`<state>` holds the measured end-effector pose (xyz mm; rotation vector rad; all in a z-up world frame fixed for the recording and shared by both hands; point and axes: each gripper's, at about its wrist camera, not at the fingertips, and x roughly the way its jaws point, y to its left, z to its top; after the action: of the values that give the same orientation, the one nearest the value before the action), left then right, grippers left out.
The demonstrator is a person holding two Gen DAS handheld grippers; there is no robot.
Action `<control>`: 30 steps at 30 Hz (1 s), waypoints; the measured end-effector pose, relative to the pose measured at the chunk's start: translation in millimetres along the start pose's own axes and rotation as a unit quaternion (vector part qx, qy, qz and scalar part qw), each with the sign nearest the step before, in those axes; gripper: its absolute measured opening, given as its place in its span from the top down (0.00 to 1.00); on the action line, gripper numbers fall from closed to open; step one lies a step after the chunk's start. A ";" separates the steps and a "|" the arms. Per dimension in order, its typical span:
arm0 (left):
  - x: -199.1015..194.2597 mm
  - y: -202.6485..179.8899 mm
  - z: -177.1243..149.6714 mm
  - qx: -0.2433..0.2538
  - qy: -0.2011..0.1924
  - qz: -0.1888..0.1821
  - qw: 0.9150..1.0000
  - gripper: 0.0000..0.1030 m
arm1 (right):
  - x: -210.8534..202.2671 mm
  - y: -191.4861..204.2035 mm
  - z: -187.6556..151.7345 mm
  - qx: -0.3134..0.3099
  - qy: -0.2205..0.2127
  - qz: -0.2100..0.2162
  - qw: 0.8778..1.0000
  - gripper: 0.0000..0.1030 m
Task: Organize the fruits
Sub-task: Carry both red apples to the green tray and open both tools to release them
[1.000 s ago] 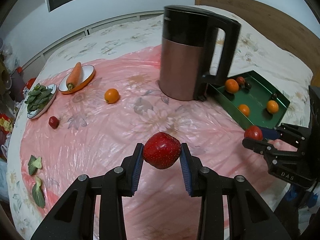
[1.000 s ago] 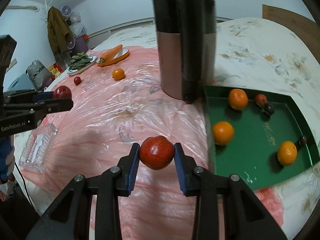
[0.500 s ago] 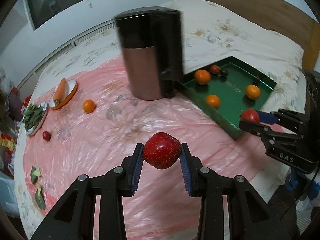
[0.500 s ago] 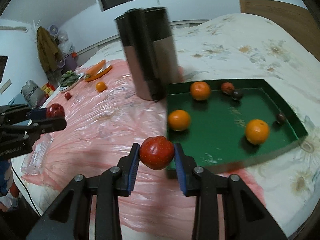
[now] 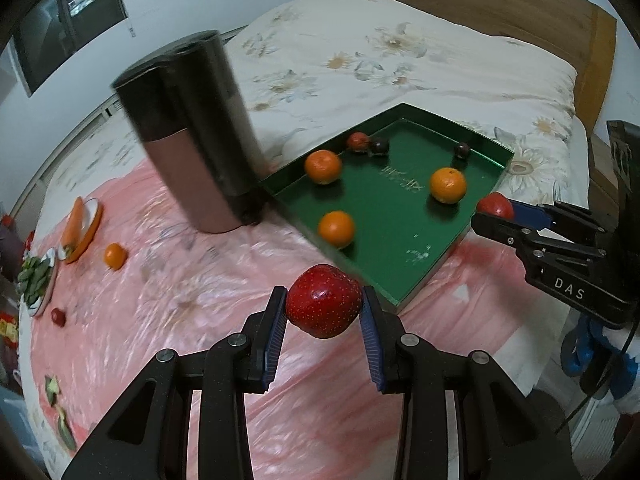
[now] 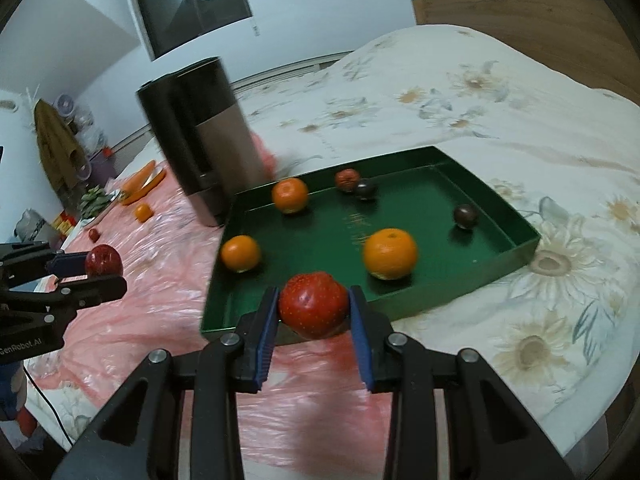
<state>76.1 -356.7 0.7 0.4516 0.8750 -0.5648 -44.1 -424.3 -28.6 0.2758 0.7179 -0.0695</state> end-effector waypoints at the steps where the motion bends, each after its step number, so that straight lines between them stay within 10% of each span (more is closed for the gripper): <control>1: 2.9 -3.2 2.9 0.003 0.000 -0.001 1.000 0.70 | 1.1 -3.3 0.3 0.003 -0.001 -0.002 1.000 0.76; 30: 102.3 -62.1 66.5 0.035 0.003 -0.033 0.999 0.70 | 82.5 -66.0 63.7 0.001 -0.014 -0.060 0.998 0.76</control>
<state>128.5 -470.9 -53.5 0.4897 0.8801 -0.6579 48.4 -502.6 -52.0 0.2320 0.7066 -0.1884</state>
